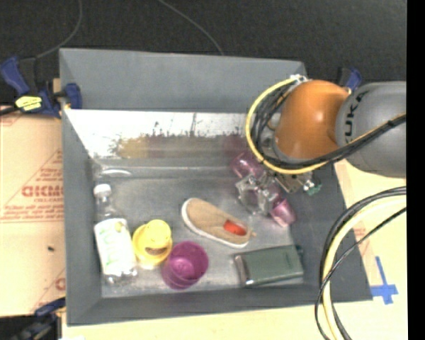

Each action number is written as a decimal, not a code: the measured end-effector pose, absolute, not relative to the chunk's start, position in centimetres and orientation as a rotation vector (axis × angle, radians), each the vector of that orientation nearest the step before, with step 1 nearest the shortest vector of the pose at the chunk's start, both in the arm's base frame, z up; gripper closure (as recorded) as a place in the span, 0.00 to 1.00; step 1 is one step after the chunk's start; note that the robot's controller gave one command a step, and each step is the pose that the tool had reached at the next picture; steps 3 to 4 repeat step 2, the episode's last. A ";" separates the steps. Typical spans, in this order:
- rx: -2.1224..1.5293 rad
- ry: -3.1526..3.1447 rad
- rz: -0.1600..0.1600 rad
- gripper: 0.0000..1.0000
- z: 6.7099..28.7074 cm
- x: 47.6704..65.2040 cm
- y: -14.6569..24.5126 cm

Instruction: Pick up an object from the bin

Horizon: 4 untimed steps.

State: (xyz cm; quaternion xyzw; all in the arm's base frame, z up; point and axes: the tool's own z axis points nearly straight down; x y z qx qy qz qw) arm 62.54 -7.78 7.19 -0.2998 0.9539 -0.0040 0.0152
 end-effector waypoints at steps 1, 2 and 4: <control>-0.932 2.968 -0.012 1.00 7.2 62.5 -7.8; -0.977 2.943 -0.020 1.00 14.4 65.5 -8.4; -0.977 2.943 -0.020 1.00 14.4 65.5 -8.4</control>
Offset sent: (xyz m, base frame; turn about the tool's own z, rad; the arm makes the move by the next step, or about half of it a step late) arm 0.0270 -0.0053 0.0678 -0.0340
